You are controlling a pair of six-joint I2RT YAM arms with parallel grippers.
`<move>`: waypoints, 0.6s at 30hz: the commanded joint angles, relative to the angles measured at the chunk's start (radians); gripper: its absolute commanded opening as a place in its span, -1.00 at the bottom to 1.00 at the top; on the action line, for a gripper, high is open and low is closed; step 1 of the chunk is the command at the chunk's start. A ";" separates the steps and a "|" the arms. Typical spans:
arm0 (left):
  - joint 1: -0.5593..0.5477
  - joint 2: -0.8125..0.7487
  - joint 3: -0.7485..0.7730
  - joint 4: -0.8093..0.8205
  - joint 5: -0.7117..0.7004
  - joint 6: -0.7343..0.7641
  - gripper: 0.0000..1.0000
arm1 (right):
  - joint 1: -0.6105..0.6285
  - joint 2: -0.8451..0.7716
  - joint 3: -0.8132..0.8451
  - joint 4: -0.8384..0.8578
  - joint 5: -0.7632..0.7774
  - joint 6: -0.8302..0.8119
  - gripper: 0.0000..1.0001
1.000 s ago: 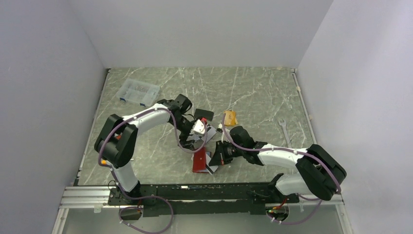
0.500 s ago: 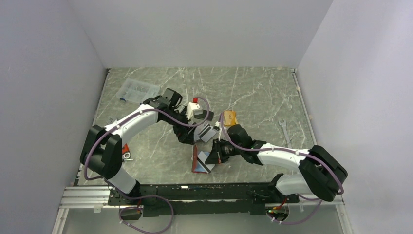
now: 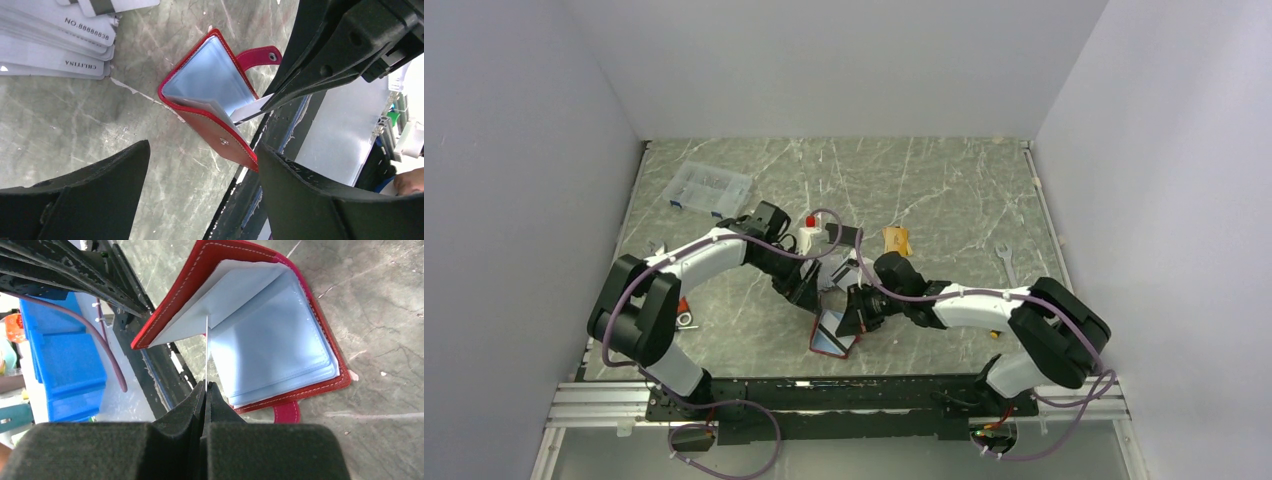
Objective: Put the credit cards into the card holder
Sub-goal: Open the card holder at the center of the board.
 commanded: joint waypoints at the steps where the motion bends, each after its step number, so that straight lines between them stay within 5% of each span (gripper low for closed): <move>1: 0.027 -0.019 -0.029 0.053 0.040 -0.013 0.46 | 0.004 0.046 0.060 0.055 -0.003 -0.028 -1.00; 4: 0.035 -0.016 -0.041 0.048 0.042 0.008 0.14 | 0.004 0.083 0.102 0.039 -0.003 -0.041 -1.00; 9: 0.073 -0.021 -0.043 0.026 0.102 0.028 0.11 | 0.006 0.118 0.141 0.039 -0.005 -0.043 -1.00; 11: 0.089 -0.015 -0.047 0.014 0.149 0.049 0.21 | 0.007 0.124 0.161 0.023 0.000 -0.044 -1.00; 12: 0.095 -0.006 -0.045 0.000 0.175 0.062 0.81 | 0.009 0.125 0.174 0.011 0.008 -0.046 -1.00; 13: 0.101 0.002 -0.042 -0.016 0.197 0.078 0.96 | 0.011 0.127 0.183 0.004 0.011 -0.047 -1.00; 18: 0.109 0.036 -0.034 -0.060 0.220 0.136 0.93 | 0.023 0.171 0.233 -0.012 0.002 -0.055 -1.00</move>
